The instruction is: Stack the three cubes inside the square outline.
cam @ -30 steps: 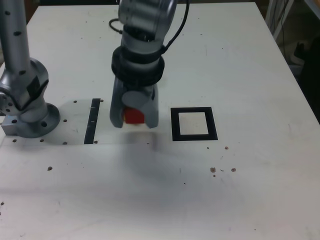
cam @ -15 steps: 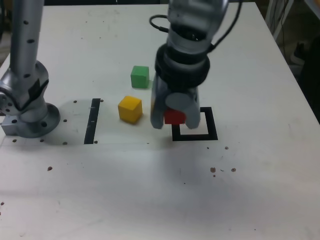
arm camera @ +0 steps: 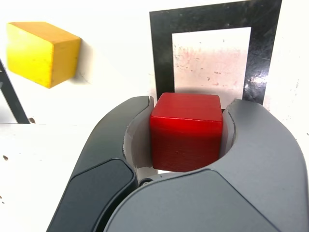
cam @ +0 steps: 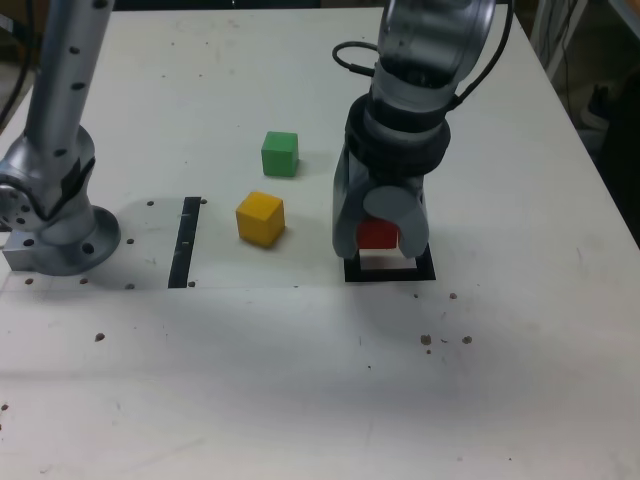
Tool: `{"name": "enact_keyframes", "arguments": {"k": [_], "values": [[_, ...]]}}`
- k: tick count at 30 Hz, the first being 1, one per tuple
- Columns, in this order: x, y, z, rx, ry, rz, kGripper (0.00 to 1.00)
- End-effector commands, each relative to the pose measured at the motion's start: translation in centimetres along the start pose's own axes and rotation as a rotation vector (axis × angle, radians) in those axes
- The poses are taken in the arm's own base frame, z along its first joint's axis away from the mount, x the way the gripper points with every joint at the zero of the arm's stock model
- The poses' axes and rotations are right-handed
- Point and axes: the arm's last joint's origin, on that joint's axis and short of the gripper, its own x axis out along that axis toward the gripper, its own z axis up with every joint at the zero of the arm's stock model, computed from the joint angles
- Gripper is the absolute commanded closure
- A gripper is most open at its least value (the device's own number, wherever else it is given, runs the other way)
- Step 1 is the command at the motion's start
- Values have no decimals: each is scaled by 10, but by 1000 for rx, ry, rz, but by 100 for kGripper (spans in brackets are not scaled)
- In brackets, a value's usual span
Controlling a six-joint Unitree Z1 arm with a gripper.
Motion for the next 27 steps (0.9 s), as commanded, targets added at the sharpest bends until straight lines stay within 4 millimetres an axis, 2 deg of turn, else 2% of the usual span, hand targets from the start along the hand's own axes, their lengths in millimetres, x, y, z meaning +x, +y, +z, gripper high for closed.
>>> {"name": "enact_keyframes", "arguments": {"k": [1, 10, 17, 20, 27], "values": [[5, 0, 3, 3, 12, -2, 70], [22, 10, 12, 6, 40, -15, 68], [27, 10, 17, 11, 40, -18, 66], [28, 10, 18, 13, 39, -20, 57], [32, 11, 21, 26, 51, -37, 28]]}}
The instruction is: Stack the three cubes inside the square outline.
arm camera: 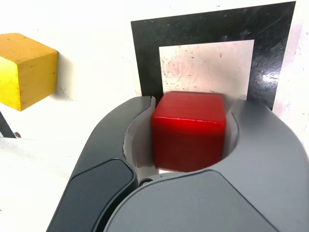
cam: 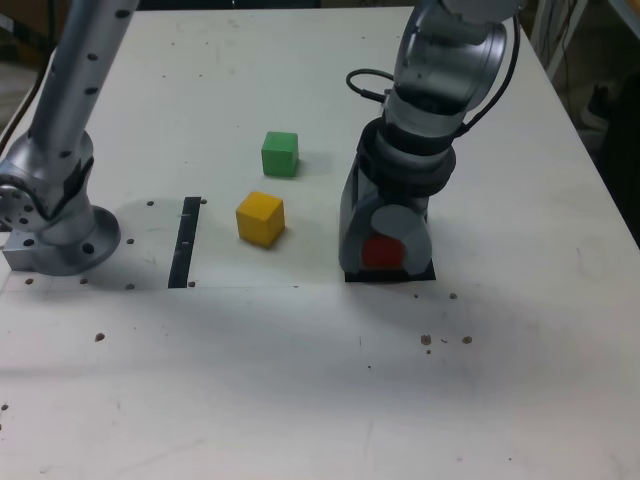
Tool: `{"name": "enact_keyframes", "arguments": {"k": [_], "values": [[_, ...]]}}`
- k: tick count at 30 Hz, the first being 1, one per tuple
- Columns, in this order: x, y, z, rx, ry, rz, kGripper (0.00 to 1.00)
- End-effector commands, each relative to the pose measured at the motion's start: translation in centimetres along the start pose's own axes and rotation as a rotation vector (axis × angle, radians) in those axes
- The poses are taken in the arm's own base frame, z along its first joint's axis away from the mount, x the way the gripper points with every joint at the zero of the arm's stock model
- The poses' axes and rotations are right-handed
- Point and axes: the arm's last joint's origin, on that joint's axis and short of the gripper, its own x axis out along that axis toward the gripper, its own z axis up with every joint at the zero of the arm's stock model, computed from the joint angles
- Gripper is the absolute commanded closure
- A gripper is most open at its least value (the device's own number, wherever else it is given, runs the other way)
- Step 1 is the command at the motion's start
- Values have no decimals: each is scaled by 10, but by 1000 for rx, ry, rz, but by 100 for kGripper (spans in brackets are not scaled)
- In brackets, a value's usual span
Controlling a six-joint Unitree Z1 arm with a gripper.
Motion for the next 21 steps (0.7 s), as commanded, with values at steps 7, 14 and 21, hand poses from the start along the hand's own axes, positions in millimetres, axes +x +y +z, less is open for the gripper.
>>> {"name": "enact_keyframes", "arguments": {"k": [7, 14, 21], "values": [[-3, 3, -2, 9, 4, -23, 6], [-57, 16, -51, 33, -63, 57, 1], [-78, 38, -119, 208, -35, 129, 0]]}}
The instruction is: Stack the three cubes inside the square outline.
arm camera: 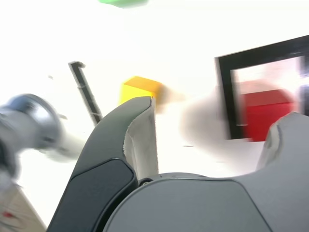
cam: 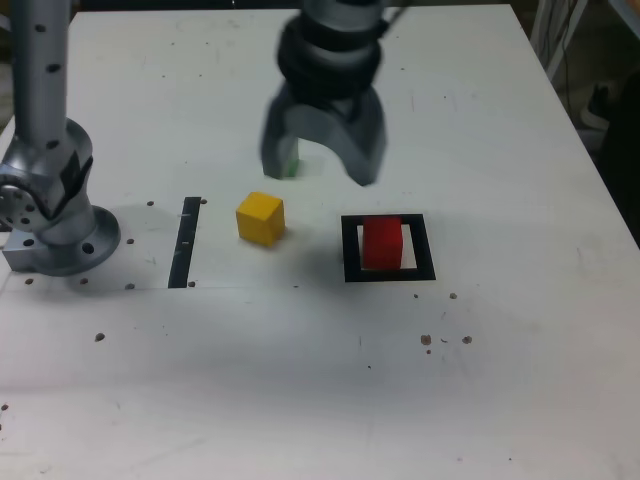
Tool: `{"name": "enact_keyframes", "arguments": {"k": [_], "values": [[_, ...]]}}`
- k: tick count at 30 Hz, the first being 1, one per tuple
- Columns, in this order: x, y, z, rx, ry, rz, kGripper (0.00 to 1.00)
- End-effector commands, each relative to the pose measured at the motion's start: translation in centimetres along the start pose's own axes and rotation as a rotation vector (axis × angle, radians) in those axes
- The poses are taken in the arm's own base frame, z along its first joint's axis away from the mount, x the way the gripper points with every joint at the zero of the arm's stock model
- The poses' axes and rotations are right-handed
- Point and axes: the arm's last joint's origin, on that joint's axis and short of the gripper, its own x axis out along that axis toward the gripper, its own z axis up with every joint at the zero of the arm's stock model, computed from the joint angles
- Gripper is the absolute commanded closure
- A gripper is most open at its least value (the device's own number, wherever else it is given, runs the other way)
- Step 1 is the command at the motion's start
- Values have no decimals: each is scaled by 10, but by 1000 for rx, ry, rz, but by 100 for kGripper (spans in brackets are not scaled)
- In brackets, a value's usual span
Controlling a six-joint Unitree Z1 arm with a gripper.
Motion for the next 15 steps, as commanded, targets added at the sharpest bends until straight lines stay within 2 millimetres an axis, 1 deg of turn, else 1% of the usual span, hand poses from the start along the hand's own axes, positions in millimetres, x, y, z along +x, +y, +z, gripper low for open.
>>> {"name": "enact_keyframes", "arguments": {"k": [1, 4, 6, 8, 11, 15], "values": [[-9, 4, -30, 14, -44, 3, 0], [7, 7, -57, 51, -35, -3, 0], [22, 7, -74, 70, -40, -5, 0], [33, 6, -82, 82, -45, -5, 0], [47, 4, -86, 92, -46, -7, 1], [65, 2, -78, 99, -44, -14, 3]]}}
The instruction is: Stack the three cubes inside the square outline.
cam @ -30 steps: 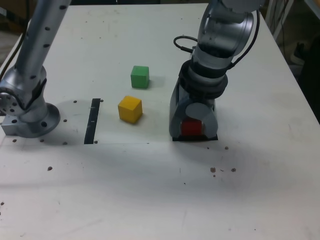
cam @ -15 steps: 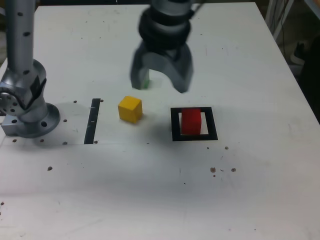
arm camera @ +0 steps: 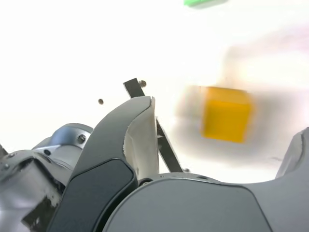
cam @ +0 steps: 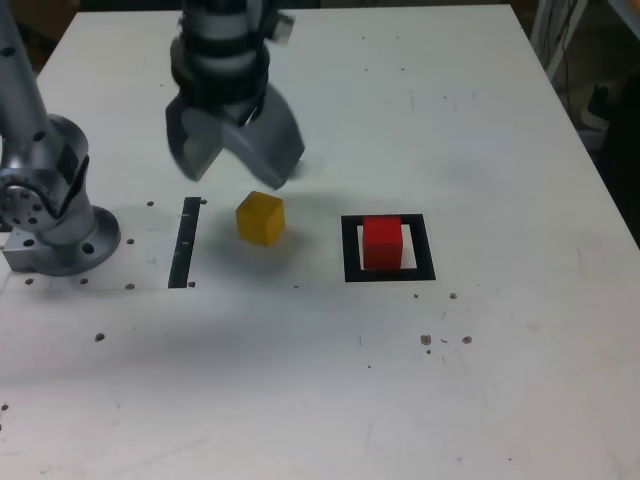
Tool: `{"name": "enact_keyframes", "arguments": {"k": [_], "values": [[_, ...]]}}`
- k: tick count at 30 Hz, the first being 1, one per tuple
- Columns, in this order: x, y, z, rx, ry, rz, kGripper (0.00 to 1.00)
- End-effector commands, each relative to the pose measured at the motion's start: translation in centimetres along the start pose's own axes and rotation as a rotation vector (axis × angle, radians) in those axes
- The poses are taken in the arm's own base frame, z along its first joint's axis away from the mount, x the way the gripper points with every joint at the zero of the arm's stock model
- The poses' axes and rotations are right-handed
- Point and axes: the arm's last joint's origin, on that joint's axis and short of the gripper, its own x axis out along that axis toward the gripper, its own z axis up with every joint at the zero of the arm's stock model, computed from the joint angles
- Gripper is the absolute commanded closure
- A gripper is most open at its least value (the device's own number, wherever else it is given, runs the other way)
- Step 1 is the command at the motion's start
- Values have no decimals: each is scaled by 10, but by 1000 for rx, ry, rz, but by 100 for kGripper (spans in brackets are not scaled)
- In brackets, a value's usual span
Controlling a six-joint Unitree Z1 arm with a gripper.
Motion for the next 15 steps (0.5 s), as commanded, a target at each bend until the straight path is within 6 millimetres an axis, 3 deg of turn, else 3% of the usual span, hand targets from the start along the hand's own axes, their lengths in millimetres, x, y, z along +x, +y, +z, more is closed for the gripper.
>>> {"name": "enact_keyframes", "arguments": {"k": [1, 6, 15], "values": [[8, 1, 6, 0, -4, -3, 4], [21, -1, 13, 3, 0, -8, 6], [29, 0, 32, 25, 26, -22, 15]]}}
